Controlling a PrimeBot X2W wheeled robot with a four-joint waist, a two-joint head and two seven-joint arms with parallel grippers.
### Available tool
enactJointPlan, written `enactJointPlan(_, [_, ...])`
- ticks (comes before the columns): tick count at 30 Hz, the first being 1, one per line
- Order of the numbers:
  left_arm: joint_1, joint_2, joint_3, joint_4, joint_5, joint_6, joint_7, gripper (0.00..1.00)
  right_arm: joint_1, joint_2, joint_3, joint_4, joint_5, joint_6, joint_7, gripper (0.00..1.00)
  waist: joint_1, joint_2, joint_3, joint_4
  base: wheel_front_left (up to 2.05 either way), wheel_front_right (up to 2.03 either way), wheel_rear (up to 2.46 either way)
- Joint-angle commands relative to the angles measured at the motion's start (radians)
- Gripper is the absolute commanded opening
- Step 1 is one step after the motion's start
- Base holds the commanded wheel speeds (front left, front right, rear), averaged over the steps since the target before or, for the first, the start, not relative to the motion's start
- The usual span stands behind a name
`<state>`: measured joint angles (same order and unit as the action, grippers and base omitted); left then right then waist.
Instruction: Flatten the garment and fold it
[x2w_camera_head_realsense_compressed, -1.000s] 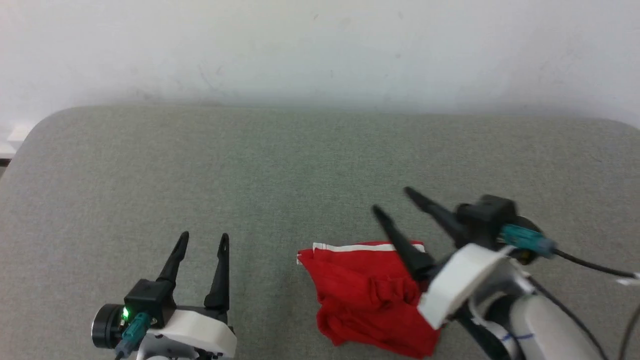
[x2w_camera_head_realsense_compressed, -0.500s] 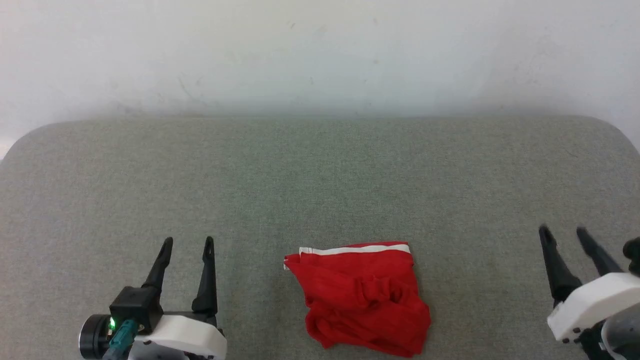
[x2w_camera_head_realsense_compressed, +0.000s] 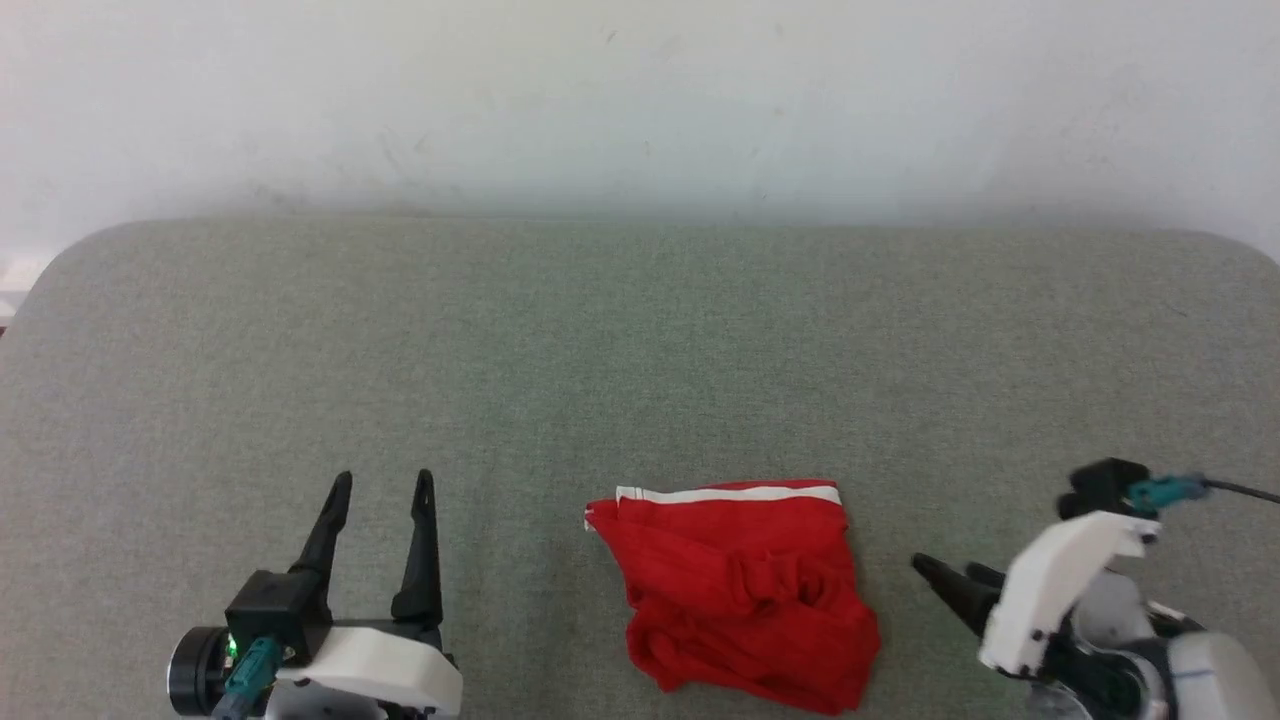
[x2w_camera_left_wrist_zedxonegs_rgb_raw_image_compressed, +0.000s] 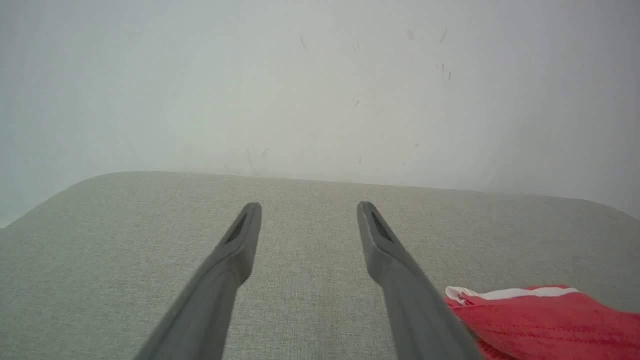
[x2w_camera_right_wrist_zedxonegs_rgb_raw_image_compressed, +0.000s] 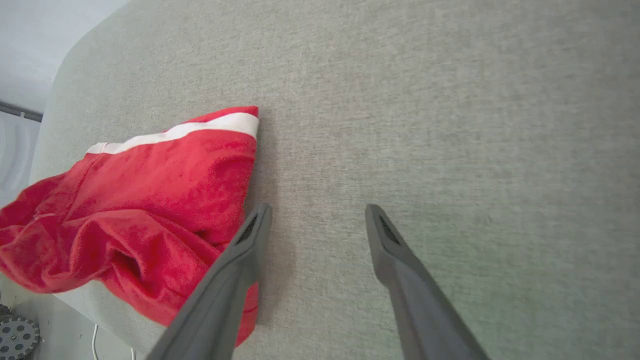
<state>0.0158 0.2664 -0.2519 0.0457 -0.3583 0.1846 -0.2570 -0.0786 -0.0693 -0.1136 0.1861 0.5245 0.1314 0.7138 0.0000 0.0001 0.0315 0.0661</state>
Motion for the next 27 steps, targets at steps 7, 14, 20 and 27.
enactJointPlan(7, [-0.038,-0.019,-0.005,0.012,0.022,-0.023,-0.005,1.00,-0.138,0.018,0.185,0.187,0.051,-0.001,0.007,1.00,0.0000,-0.0001,0.028,0.036,0.00,0.00,0.00])
enactJointPlan(14, [-0.042,-0.029,-0.003,0.024,0.030,-0.034,-0.005,1.00,-0.149,0.019,0.349,0.349,0.054,-0.001,0.062,1.00,0.0000,-0.0001,0.030,0.050,0.00,0.00,0.00])
enactJointPlan(20, [-0.037,-0.035,0.002,0.032,0.035,-0.039,-0.005,1.00,-0.170,0.019,0.414,0.379,0.049,-0.001,0.051,0.00,0.0000,-0.0001,0.018,0.048,0.00,0.00,0.00])
enactJointPlan(27, [-0.016,-0.037,0.010,0.039,0.039,-0.044,-0.005,1.00,-0.237,-0.089,0.580,0.204,-0.100,-0.001,-0.105,0.00,0.0000,-0.0001,-0.025,0.024,0.00,0.00,0.00])
